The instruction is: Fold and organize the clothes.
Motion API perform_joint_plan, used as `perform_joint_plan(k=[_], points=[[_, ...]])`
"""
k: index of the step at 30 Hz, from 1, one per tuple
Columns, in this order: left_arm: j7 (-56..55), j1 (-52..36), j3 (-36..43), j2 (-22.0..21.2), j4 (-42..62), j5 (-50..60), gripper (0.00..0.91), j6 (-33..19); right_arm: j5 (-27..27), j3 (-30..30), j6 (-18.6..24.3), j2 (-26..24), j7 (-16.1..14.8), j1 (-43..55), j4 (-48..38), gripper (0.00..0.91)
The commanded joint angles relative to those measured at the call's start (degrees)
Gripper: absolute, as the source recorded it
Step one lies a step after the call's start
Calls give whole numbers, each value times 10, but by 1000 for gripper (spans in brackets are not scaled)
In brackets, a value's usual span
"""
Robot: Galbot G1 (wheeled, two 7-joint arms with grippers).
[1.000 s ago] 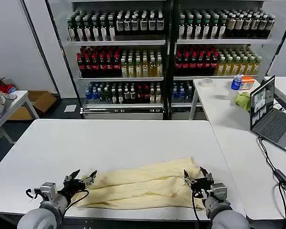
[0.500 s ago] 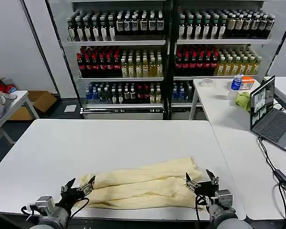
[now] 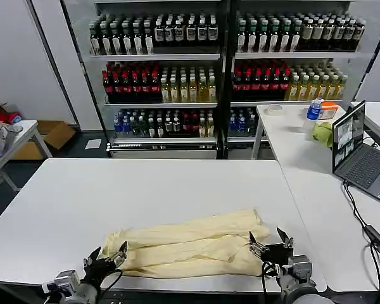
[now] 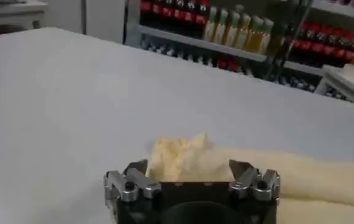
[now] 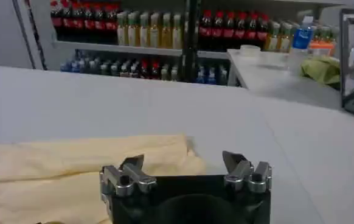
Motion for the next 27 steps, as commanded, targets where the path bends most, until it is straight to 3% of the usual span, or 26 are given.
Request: perform_joint_plan(k=[1,3,5,9,27], points=[[-4,5,7,-19,21,22,443,-4,-1,-1,1,1,1,-2,2,907],[-4,2,10,-22,24,24,191,-6,-1,-2,0,1,2,-2,3,907],[-4,-3,13,-23,29,25,71,-10,1,-1,0,-1,3,-2,4,907],[-3,-7,15,-24,32,18,30,-14,4,2,0,-3,4,-3,6,907],[2,-11,-3,-27,33,-75,20,-21,15,20,0,-9,12,-19,24,907]])
